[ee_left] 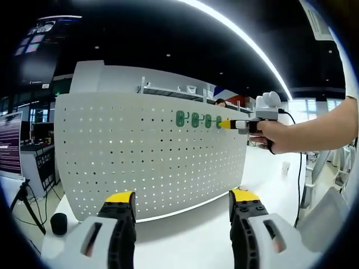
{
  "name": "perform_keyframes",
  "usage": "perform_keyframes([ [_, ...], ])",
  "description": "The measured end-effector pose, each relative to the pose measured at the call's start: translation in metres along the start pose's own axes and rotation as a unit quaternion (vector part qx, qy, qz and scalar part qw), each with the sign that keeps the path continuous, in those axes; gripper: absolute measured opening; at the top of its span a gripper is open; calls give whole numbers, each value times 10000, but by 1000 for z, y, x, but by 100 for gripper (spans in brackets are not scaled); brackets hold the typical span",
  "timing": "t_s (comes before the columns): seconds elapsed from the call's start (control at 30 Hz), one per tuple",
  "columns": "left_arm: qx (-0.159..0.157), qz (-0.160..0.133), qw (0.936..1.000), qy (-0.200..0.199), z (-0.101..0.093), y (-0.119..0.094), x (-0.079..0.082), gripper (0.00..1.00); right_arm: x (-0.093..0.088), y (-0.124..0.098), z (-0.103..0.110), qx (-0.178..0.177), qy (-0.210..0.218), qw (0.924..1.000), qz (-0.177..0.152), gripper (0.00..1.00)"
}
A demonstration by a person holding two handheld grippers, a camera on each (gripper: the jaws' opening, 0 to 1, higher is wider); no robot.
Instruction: Insert the hook assembly into the mounting plate slot until the hook locks in place.
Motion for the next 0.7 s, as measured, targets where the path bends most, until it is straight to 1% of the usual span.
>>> perform_keyframes([
  [0.03, 2, 1, 10000, -3, 0, 0, 0, 70, 1, -1, 1, 89, 90, 9999, -72, 34],
  [0.07, 4, -3, 10000, -1, 0, 0, 0, 70, 3, -2, 1, 138, 84, 9998, -124, 34],
  [0.13, 4, -8, 10000, -7, 0, 0, 1, 69, 3, -5, 1, 271, -53, 9994, -226, 34],
  [0.17, 3, -13, 10000, -10, 0, 0, 1, 69, 6, -6, 4, 521, 77, 9979, -383, 34],
  [0.2, -2, -20, 10000, -6, 0, 0, 1, 69, 6, -7, 5, 600, 166, 9971, -428, 33],
  [0.23, -5, -18, 10000, -1, 0, 0, 1, 70, 6, -8, 3, 637, 105, 9969, -440, 34],
  [0.27, -7, -12, 10000, 5, 0, 0, 1, 70, 7, -8, 4, 744, 189, 9958, -507, 33],
  [0.37, -22, -16, 10000, 4, 0, 0, 2, 70, 10, -9, 5, 833, 287, 9945, -572, 35],
  [0.43, -38, -14, 10000, 9, -1, 1, 2, 70, 10, -8, 7, 867, 273, 9943, -549, 37],
  [0.47, -53, -12, 10000, 1, -1, 1, 2, 69, 12, -8, 9, 943, 410, 9928, -609, 37],
  [0.53, -64, -27, 10000, 22, -2, 1, 3, 69, 12, -8, 7, 901, 232, 9941, -557, 36],
  [0.7, -78, -28, 10000, 21, -2, 2, 3, 70, 12, -11, 7, 953, 234, 9938, -526, 38],
])
Point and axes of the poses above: the point that each gripper's makers call its tool centre point, and the gripper's own axes: y roughly forward along the fingers, z roughly to its left, x roughly out of its top, the point moved 7 cm from there along -y, roughly backward along the fingers, and after that the axes turned 1 degree about z, right-handed, at the moved point
